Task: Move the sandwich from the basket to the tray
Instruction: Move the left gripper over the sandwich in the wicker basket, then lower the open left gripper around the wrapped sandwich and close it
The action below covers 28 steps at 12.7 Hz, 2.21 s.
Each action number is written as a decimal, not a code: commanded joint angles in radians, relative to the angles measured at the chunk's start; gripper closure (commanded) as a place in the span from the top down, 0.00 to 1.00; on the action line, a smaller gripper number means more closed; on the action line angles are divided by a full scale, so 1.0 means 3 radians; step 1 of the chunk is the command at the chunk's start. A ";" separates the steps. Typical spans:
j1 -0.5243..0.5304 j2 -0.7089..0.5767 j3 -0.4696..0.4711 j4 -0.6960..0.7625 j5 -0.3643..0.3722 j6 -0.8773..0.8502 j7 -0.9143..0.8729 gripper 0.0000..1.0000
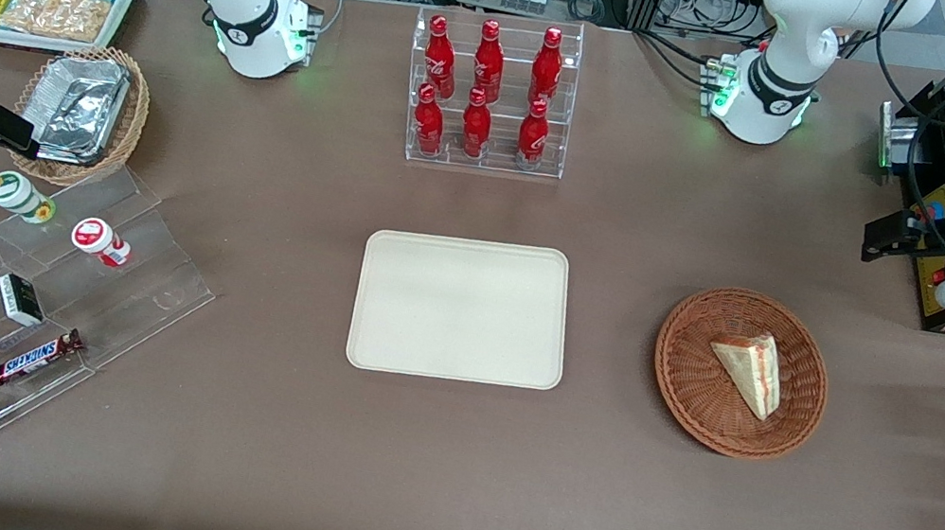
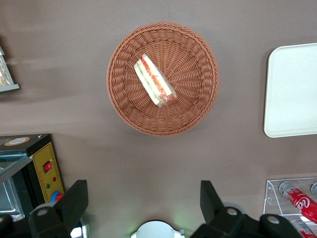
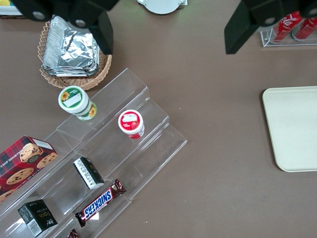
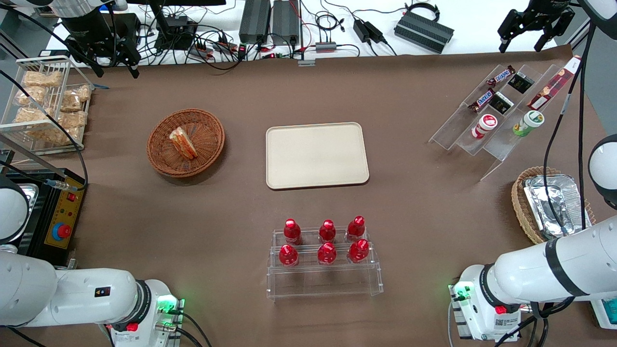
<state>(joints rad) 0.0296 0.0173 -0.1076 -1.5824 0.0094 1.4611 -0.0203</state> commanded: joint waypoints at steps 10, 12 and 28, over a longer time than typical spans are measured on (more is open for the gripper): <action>0.0029 -0.0042 -0.0045 -0.0870 0.0020 0.0911 0.0037 1.00; 0.0029 -0.0042 -0.0045 -0.1121 0.0030 0.1218 0.0037 1.00; 0.0009 0.0167 -0.0050 -0.1981 0.0035 0.2692 -0.1117 1.00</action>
<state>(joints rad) 0.0293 0.0519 -0.1131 -2.1680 0.0094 2.2294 -0.2539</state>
